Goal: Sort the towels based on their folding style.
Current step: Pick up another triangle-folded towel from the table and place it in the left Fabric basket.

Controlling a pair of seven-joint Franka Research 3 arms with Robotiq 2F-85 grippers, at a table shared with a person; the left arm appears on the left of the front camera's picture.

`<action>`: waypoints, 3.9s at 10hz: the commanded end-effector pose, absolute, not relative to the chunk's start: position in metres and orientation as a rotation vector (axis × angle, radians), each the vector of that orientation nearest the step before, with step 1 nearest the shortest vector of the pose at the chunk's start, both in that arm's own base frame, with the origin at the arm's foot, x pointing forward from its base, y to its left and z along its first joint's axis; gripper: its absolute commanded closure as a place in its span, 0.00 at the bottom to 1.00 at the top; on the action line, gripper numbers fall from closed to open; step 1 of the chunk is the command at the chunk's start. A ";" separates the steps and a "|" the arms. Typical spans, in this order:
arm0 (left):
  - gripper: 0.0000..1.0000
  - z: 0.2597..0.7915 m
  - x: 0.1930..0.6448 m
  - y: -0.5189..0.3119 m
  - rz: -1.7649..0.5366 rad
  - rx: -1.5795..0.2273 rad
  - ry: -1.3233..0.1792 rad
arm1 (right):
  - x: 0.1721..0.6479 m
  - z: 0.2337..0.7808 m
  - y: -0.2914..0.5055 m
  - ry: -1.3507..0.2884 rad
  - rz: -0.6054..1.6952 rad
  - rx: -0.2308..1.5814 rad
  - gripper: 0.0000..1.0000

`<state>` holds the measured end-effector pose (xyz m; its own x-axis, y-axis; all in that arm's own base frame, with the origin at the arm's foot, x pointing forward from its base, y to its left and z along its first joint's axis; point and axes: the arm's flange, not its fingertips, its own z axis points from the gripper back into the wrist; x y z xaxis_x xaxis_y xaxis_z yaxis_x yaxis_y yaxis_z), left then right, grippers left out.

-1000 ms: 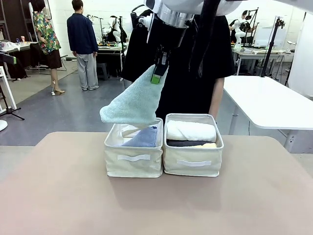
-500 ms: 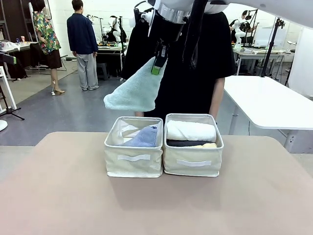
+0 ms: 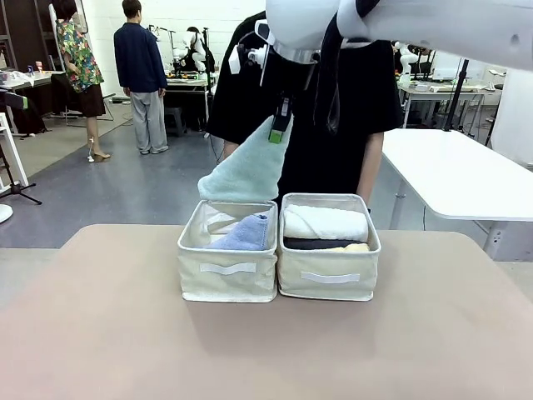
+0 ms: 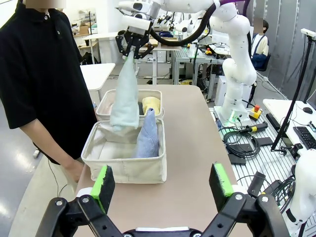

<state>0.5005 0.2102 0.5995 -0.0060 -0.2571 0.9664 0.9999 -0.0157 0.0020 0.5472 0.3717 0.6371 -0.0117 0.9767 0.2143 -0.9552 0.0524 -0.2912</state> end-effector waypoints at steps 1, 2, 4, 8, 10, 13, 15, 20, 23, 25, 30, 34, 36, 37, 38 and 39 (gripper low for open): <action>0.00 0.600 0.498 0.211 -1.335 -1.023 -1.007 | 0.555 0.625 0.376 -0.405 1.489 -0.091 0.82; 0.00 0.600 0.498 0.211 -1.335 -1.023 -1.007 | 0.560 0.611 0.376 -0.421 1.473 -0.080 0.82; 0.00 0.600 0.498 0.211 -1.335 -1.023 -1.007 | 0.567 0.588 0.382 -0.406 1.454 -0.083 0.82; 0.00 0.600 0.498 0.211 -1.335 -1.023 -1.007 | 0.571 0.553 0.389 -0.400 1.453 -0.005 0.82; 0.00 0.600 0.498 0.211 -1.335 -1.023 -1.007 | 0.568 0.542 0.392 -0.372 1.449 0.003 0.82; 0.00 0.600 0.498 0.211 -1.335 -1.023 -1.007 | 0.566 0.521 0.397 -0.376 1.476 0.035 0.82; 0.00 0.600 0.498 0.211 -1.335 -1.023 -1.007 | 0.569 0.505 0.397 -0.396 1.465 0.019 0.82; 0.00 0.600 0.498 0.211 -1.335 -1.023 -1.007 | 0.580 0.460 0.406 -0.326 1.439 0.021 0.82; 0.00 0.600 0.498 0.211 -1.335 -1.023 -1.007 | 0.579 0.442 0.412 -0.255 1.445 0.018 0.82; 0.00 0.600 0.498 0.211 -1.335 -1.023 -1.007 | 0.579 0.436 0.415 -0.244 1.454 0.036 0.82; 0.00 0.600 0.498 0.211 -1.335 -1.023 -1.007 | 0.580 0.441 0.416 -0.267 1.452 0.041 0.30; 0.00 0.600 0.498 0.211 -1.335 -1.023 -1.007 | 0.581 0.448 0.415 -0.278 1.451 0.048 0.00; 0.00 0.600 0.498 0.211 -1.335 -1.023 -1.007 | 0.581 0.450 0.415 -0.286 1.452 0.050 0.00; 0.00 0.600 0.498 0.211 -1.335 -1.023 -1.007 | 0.580 0.454 0.414 -0.294 1.453 0.050 0.00; 0.00 0.600 0.498 0.211 -1.335 -1.023 -1.007 | 0.579 0.458 0.414 -0.303 1.452 0.052 0.00; 0.00 0.600 0.498 0.211 -1.335 -1.023 -1.007 | 0.569 0.477 0.414 -0.344 1.456 0.060 0.00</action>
